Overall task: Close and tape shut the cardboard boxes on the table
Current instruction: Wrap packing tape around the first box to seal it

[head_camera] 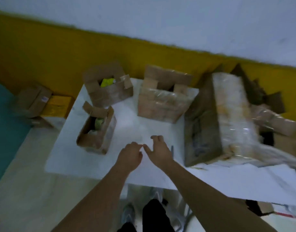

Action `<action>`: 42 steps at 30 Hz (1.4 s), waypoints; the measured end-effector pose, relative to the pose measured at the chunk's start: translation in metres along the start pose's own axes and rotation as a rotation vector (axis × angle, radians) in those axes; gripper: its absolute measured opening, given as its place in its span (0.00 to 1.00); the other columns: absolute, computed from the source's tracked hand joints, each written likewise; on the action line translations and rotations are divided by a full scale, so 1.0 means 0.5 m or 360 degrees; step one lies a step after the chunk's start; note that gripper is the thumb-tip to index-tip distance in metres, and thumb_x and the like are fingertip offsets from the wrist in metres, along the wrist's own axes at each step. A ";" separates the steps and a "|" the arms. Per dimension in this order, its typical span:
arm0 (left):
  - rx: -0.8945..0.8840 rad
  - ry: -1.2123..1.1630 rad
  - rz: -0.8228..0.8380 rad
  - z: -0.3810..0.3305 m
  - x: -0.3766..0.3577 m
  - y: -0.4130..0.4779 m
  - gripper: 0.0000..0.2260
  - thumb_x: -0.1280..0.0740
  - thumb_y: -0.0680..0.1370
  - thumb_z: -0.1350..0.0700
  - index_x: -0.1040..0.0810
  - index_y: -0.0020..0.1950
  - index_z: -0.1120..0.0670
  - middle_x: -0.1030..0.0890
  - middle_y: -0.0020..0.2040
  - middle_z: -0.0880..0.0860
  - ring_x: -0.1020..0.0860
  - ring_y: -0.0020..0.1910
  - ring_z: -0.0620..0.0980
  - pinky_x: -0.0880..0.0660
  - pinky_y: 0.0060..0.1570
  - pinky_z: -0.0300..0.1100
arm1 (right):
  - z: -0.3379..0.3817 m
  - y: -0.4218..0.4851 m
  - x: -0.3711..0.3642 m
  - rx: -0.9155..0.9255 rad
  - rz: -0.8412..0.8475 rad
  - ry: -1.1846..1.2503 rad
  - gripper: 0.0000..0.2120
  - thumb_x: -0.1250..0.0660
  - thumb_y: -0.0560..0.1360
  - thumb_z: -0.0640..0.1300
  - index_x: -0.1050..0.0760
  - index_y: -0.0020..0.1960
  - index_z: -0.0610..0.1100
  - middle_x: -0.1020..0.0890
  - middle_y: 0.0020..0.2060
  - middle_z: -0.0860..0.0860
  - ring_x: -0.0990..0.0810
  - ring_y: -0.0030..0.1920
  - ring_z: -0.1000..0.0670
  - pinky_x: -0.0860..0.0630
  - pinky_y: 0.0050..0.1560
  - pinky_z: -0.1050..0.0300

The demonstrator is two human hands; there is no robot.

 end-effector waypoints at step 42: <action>0.0272 -0.1526 0.0377 -0.581 0.143 0.043 0.24 0.36 0.81 0.49 0.36 0.75 0.52 0.24 0.67 0.56 0.24 0.63 0.56 0.24 0.53 0.46 | -0.305 -0.142 0.487 -0.0464 -0.0398 0.1409 0.20 0.32 0.77 0.54 0.25 0.66 0.49 0.16 0.52 0.51 0.17 0.52 0.50 0.20 0.57 0.47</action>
Point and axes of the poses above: each hand's wrist, its own y-axis towards the middle knuckle, its own x-axis out of the back of the hand, z = x × y, the point moved 9 cm from there along y, towards the middle knuckle
